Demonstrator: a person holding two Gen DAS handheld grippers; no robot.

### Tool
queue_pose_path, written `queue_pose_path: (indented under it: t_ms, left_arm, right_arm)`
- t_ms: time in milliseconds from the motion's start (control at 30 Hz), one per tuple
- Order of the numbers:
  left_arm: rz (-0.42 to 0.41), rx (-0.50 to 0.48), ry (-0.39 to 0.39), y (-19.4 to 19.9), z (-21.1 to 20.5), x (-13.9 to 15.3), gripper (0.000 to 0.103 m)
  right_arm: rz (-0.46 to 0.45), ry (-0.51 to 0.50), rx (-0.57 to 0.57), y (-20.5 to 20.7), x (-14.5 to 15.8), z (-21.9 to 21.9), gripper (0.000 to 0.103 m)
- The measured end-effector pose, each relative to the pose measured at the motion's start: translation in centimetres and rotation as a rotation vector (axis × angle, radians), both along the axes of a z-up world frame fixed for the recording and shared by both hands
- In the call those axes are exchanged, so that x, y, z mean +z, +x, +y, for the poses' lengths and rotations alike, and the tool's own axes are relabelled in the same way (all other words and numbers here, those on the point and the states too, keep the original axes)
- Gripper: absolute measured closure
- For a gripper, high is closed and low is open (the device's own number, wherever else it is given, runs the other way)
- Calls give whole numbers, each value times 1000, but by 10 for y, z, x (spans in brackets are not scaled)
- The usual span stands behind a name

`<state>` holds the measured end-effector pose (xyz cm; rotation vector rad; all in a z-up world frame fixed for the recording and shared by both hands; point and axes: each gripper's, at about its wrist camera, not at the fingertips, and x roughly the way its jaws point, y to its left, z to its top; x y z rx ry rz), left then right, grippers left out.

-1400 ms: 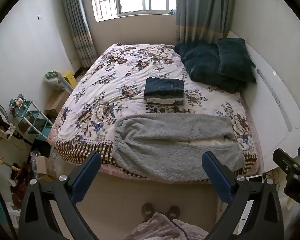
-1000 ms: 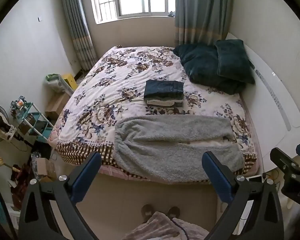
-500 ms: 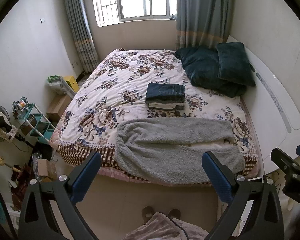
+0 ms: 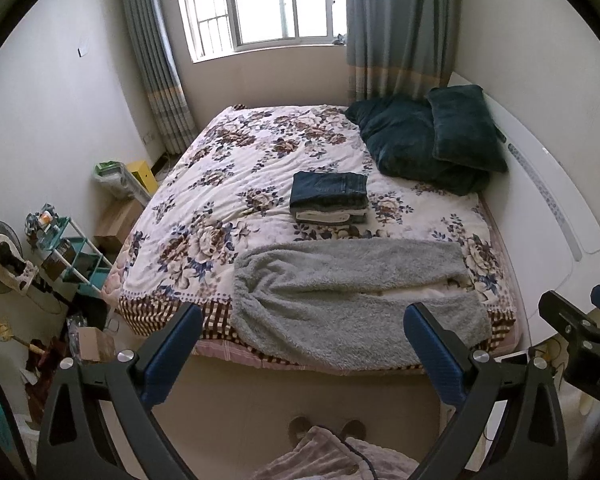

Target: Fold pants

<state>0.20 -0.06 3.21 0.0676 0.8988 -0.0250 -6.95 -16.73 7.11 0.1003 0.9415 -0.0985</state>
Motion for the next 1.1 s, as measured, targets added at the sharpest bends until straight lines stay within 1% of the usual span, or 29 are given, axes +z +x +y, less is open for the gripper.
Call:
queue_pose_path:
  t_ms: [567,700,1100]
  left_arm:
    - [-9,1,2,-4,-7,-4,0]
    - [-11,0,2,-4,-6,-4,0]
    - [-21,-12,5,6,-14,0,0]
  right_arm:
    - [-3,4,2,-2,-1,-2,0]
    - [-4,4,5,-1,3,0,0]
    - [-6,4,4,-3,1,2,0]
